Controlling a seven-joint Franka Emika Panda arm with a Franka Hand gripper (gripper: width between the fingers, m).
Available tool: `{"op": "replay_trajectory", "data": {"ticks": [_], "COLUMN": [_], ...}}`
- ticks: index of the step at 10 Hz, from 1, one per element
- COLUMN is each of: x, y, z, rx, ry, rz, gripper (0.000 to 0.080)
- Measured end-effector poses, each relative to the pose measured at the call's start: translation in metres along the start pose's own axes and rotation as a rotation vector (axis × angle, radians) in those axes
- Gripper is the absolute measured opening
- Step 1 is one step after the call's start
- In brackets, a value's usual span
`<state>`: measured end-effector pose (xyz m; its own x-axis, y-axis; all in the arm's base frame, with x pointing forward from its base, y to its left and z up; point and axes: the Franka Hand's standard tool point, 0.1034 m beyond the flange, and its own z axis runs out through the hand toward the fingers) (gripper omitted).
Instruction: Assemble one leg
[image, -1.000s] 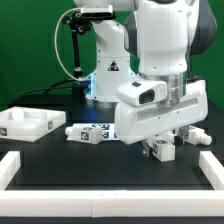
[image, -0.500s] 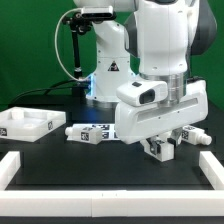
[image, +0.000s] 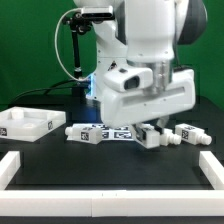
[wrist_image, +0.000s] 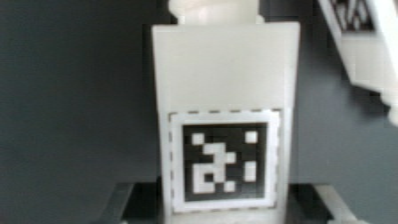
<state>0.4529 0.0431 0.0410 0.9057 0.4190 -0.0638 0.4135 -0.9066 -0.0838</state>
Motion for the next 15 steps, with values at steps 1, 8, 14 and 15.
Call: {"op": "replay_trajectory", "data": {"ticks": [1,8,14,15], "x": [-0.015,-0.051,-0.088,-0.097], "y": [0.003,0.017,0.056,0.074], "z": [0.004,0.029,-0.025,-0.038], "rx": [-0.005,-0.004,0.02,0.02], "ry": [0.0,-0.01,-0.051,-0.042], "rz": [0.002,0.032,-0.08,-0.131], "gripper": [0.0285,0.0288,0.0647,0.0647]}}
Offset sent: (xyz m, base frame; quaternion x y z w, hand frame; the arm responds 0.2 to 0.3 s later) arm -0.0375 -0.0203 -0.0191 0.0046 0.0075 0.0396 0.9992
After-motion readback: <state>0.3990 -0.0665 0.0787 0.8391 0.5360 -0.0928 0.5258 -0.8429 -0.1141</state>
